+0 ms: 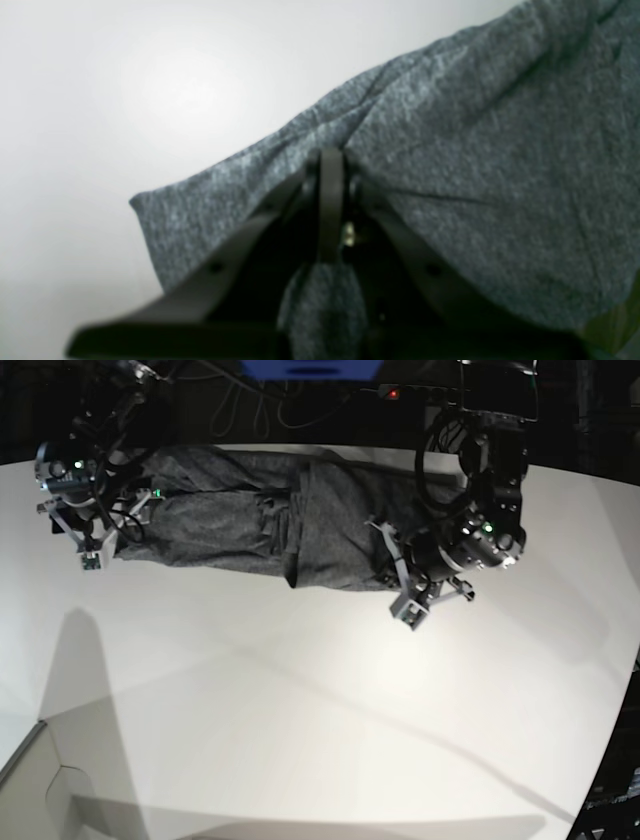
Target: Layout the t-shirt on the table in an organized manner, then fold the t-shirt properly
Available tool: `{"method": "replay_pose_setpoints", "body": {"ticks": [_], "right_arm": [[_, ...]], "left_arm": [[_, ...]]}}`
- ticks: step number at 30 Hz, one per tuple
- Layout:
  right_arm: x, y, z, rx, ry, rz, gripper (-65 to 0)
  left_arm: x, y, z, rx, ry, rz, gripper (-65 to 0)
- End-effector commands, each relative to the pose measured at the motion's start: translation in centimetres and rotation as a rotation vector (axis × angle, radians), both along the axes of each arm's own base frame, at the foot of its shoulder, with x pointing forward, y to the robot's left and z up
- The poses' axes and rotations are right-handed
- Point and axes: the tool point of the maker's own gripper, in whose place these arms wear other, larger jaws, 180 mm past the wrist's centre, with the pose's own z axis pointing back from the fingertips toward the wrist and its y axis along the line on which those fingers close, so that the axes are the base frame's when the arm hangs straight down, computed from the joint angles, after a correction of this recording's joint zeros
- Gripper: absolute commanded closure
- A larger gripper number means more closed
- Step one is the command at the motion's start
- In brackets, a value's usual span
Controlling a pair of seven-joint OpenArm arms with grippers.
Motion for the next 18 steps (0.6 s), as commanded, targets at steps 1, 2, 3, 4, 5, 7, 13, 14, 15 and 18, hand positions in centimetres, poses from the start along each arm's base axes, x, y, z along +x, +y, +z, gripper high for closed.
{"method": "replay_pose_setpoints", "body": {"ticks": [1, 2, 3, 4, 5, 7, 13, 14, 15, 18], "right_arm": [[0.9, -0.1, 1.0, -0.015, -0.038, 0.014, -46.9], [1.0, 0.1, 1.0, -0.014, -0.039, 0.019, -46.9], [1.0, 0.1, 1.0, -0.014, -0.04, 0.022, -46.9], [1.1, 0.1, 1.1, -0.014, -0.041, 0.022, -46.9], [1.1, 0.2, 1.0, -0.013, -0.04, 0.022, -46.9], [1.2, 0.2, 1.0, -0.01, -0.045, 0.023, -46.9], [1.1, 0.4, 0.5, 0.002, -0.036, 0.024, -46.9], [1.0, 0.5, 0.1, 0.01, -0.025, 0.024, -46.9], [0.8, 0.7, -0.5, 0.022, -0.011, 0.025, -46.9], [0.9, 0.8, -1.4, 0.046, 0.008, 0.018, -46.8]], "left_arm": [[1.0, -0.3, 1.4, -0.02, -0.049, -0.003, -0.1], [1.0, -0.3, 1.4, -0.02, -0.049, -0.003, -0.1], [1.0, -0.3, 1.4, -0.02, -0.049, -0.003, -0.1], [0.9, -0.3, 1.3, -0.02, -0.048, -0.003, -0.1], [0.9, -0.3, 1.3, -0.02, -0.048, -0.003, -0.1], [0.9, -0.3, 1.3, -0.02, -0.048, -0.003, -0.1], [1.0, -0.3, 1.4, -0.02, -0.051, -0.003, -0.1], [1.0, -0.4, 1.4, -0.022, -0.051, -0.003, -0.1], [1.0, -0.4, 1.4, -0.022, -0.051, -0.003, -0.1], [1.1, -0.4, 1.5, -0.022, -0.054, -0.003, -0.1]]}}
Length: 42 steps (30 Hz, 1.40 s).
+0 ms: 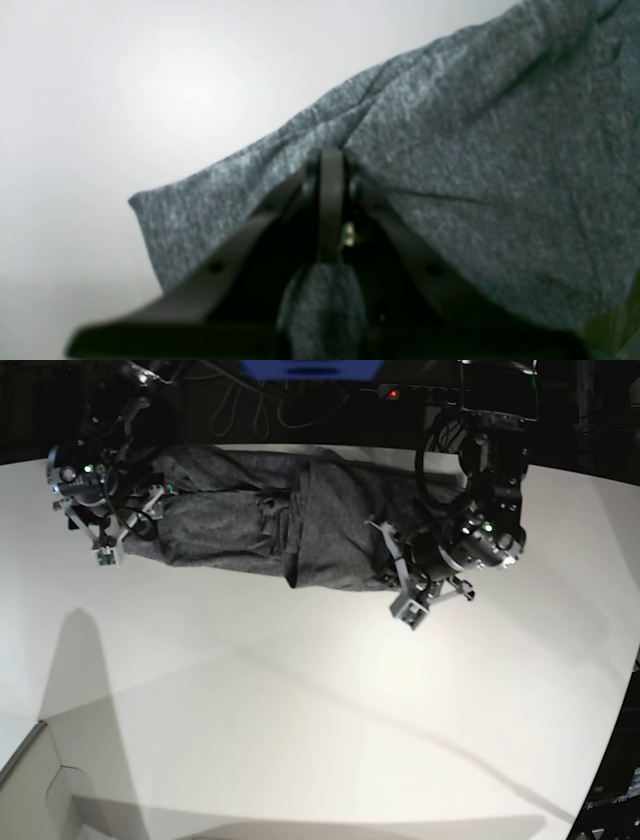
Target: Layout the t-shirt on the table in an organized manner, then fold the t-shirt properly
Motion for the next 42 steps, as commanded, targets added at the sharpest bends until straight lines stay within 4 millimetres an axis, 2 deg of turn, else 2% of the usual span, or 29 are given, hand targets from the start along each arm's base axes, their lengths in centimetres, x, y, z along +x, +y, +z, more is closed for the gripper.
{"method": "replay_pose_setpoints", "body": {"ticks": [1, 5, 11, 13, 16, 20, 26, 29, 35, 36, 39, 42], "right_arm": [[1.1, -0.2, 0.9, -0.008, -0.044, 0.007, -46.7], [1.2, -0.2, 0.9, -0.006, -0.045, 0.007, -46.6], [1.3, 0.0, 0.8, -0.004, -0.044, 0.013, -46.5], [1.4, 0.1, 0.9, -0.004, -0.046, 0.015, -46.4], [1.8, 0.1, 0.9, 0.001, -0.051, 0.015, -44.5], [1.9, 0.8, -0.8, 0.048, -0.009, 0.013, -38.7], [1.8, 1.9, -2.6, 0.096, 0.032, 0.023, -32.0], [2.6, 2.0, -2.2, 0.096, 0.018, 0.025, -25.0], [3.0, 2.0, -2.0, 0.095, 0.008, 0.025, -2.3], [3.2, 1.9, -1.9, 0.094, 0.0, 0.023, 0.0], [3.6, 1.8, -1.6, 0.093, -0.011, 0.02, 0.0], [3.9, 1.8, -1.3, 0.089, -0.02, 0.026, 0.0]], "left_arm": [[1.2, -0.4, 1.7, -0.022, -0.06, -0.004, -0.1], [1.6, -0.6, 3.4, -0.024, -0.111, -0.01, -0.1], [2.0, -1.0, 6.9, -0.024, -0.216, -0.024, -0.1], [2.3, -0.4, 7.9, -0.02, -0.245, -0.006, -0.1], [3.1, 2.2, 8.8, -0.078, -0.256, 0.101, -0.1], [3.7, 6.6, 9.9, -0.163, -0.276, 0.248, -0.1], [2.7, 12.7, 9.8, -0.165, -0.281, 0.421, -0.1], [2.1, 14.7, 9.2, -0.148, -0.267, 0.467, -0.1], [0.6, 18.4, 7.5, -0.116, -0.219, 0.555, -0.1], [0.5, 18.8, 7.3, -0.116, -0.215, 0.568, -0.1], [0.0, 20.2, 7.2, -0.111, -0.217, 0.61, -0.1], [-0.1, 20.5, 7.3, -0.109, -0.218, 0.62, -0.1]]}}
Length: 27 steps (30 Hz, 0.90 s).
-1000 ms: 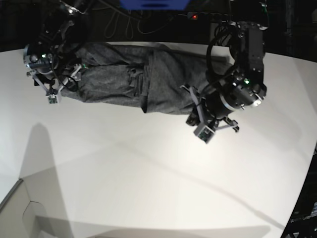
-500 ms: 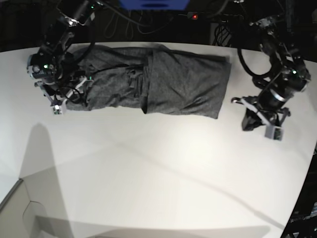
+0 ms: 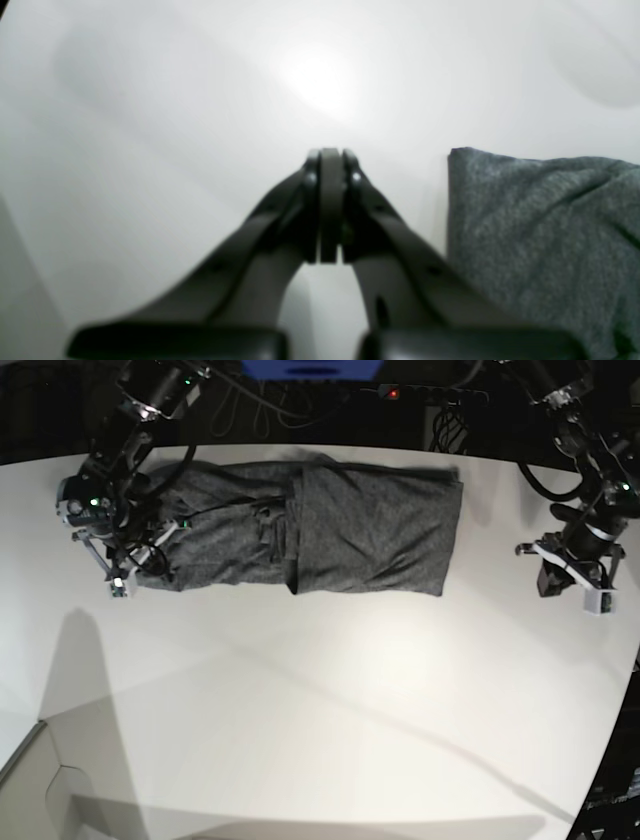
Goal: Layout the t-shirt on the table in an organized manner, then fold the t-shirt properly
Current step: 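Open the left gripper and withdraw it from the folded shirt, then lift the strip end with the right gripper and fold it toward the middle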
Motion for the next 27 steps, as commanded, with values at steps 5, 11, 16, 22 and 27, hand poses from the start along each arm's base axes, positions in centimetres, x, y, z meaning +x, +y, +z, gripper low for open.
{"method": "replay_pose_setpoints", "body": {"ticks": [5, 11, 16, 22, 27], "right_arm": [[0.4, -1.5, 2.5, -0.084, -0.031, -0.005, 0.0], [0.7, -1.1, 3.8, -0.115, -0.061, 0.025, 0.0], [0.9, 1.6, 5.2, -0.141, -0.099, 0.131, 0.0], [0.8, 4.8, 6.7, -0.157, -0.143, 0.242, 0.0], [0.8, 7.1, 7.6, -0.143, -0.206, 0.309, 0.0]], "left_arm": [[0.1, 0.2, 1.2, 0.011, -0.041, -0.004, -0.1], [0.1, 0.3, 1.1, 0.01, -0.039, -0.004, -0.1], [0.1, 0.2, 1.2, 0.012, -0.041, -0.004, -0.1], [-0.5, 0.3, 0.7, 0.017, -0.022, -0.005, -0.1], [-1.1, 0.3, 0.3, 0.017, -0.008, -0.004, -0.1]]}}
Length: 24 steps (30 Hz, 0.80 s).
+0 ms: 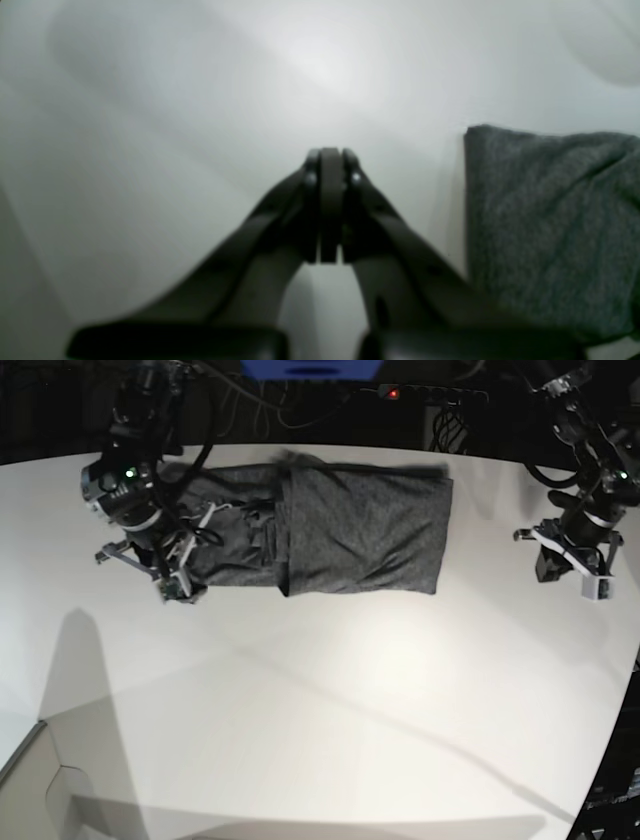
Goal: Layout the t-shirt on the table in an organized manner, then fold the t-shirt properly
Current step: 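Lift the strip end with the right gripper and fold it toward the middle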
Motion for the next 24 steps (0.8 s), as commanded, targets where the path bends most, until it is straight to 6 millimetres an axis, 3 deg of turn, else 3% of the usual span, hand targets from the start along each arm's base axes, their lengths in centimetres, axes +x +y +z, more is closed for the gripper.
{"method": "replay_pose_setpoints", "body": {"ticks": [1, 4, 16, 24], "right_arm": [[0.3, 0.5, 0.9, 0.01, -0.041, 0.016, 0.0], [0.3, 1.4, 0.9, 0.025, -0.056, 0.042, 0.0], [0.7, 1.8, 1.3, 0.042, -0.087, 0.051, 0.0], [0.8, 4.5, 1.7, 0.074, -0.113, 0.127, 0.0]], "left_arm": [[0.6, 0.2, 1.3, 0.012, -0.048, -0.006, -0.1], [0.6, 0.2, 1.3, 0.012, -0.048, -0.006, -0.1], [0.5, 0.2, 1.3, 0.012, -0.047, -0.006, -0.1], [0.4, 0.4, 0.9, 0.013, -0.033, -0.001, -0.1]]}}
